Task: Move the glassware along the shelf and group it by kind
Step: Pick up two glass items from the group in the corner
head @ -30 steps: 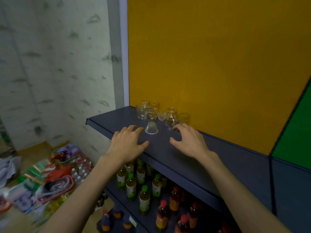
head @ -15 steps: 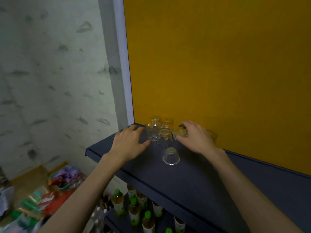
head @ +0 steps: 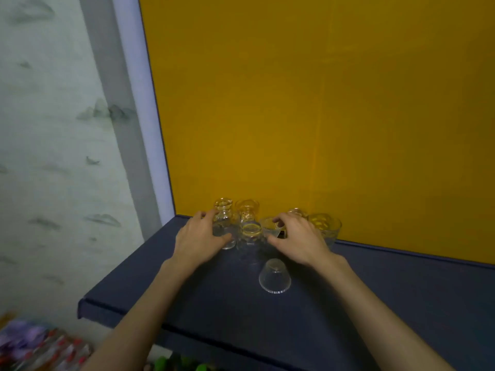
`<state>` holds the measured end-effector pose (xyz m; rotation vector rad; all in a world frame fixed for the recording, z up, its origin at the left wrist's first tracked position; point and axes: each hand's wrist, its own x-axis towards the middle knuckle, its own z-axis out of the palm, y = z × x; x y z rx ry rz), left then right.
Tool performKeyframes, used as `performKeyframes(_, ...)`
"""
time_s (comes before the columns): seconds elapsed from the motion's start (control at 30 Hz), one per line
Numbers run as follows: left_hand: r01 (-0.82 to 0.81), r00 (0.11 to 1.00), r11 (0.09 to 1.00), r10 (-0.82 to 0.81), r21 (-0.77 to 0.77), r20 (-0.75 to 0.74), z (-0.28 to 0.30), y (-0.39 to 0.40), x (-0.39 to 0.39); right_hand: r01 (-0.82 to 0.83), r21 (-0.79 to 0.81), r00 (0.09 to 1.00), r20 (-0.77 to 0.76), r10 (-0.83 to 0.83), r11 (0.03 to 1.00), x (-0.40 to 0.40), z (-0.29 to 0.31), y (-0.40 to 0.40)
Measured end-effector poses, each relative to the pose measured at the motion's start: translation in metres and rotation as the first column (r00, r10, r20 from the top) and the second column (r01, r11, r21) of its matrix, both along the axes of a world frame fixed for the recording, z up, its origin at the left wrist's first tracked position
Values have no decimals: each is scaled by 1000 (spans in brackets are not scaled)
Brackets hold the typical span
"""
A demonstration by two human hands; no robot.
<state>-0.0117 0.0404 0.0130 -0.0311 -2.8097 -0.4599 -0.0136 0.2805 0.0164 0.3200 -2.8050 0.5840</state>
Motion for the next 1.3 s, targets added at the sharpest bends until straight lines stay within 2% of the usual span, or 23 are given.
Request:
performKeyframes(0.3,106,992,965,-121,241,47,-15,-21,-47,83,53,992,90,-87,995,-13,-8,-40)
performKeyframes(0.53,139,976,927,-187,348,108,-28,-28,-66,148,17,971,185,-148,989,-22,-13,-55)
performKeyframes(0.8,95,974,798,-198,595,110,-50,-26,-70,207,-24,931,310,-190,978,-36,-21,-64)
performKeyframes(1.07,110,984,769,-176,629,43,-53,-42,-65,209,-98,905,397,-154,973,-43,-25,-64)
performKeyframes(1.3,168,981,727,-188,666,-42,-36,-63,-57,207,-196,937,320,-137,959,-37,-23,-67)
